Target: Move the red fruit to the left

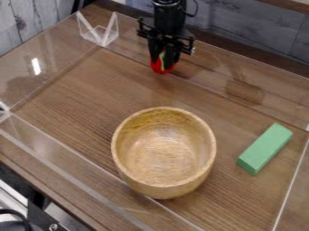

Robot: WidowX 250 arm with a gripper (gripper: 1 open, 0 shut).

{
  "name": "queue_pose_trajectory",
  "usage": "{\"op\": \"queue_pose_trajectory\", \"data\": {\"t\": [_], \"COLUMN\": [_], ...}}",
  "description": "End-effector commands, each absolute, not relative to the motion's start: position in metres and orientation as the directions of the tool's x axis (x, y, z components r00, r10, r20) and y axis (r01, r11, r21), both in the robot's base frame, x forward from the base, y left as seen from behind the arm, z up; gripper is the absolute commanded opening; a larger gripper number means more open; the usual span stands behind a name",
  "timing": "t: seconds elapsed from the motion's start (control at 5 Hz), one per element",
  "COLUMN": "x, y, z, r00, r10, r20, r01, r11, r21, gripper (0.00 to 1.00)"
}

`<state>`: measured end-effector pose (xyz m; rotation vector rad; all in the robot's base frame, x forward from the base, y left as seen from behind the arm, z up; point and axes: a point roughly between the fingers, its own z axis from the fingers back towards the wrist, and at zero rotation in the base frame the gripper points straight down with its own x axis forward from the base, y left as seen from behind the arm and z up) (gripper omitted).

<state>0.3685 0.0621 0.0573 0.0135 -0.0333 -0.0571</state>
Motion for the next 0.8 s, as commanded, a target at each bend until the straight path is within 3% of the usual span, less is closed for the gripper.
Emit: {"op": "queue_pose_trajectory", "data": {"t": [0.0, 0.4, 0.6], "x": [0.374, 0.358, 0.356], "y": [0.070, 0.065, 0.080], "z": [0.065, 0.082, 0.100], "r00": [0.997, 0.996, 0.995], "r10": [0.002, 0.027, 0.006], "r20": [0.075, 0.087, 0.096], "r01": [-0.004, -0.027, -0.005], "r11": [1.000, 1.000, 1.000], "r21": [0.021, -0.005, -0.016], "gripper": [0.00, 0.00, 0.00]}}
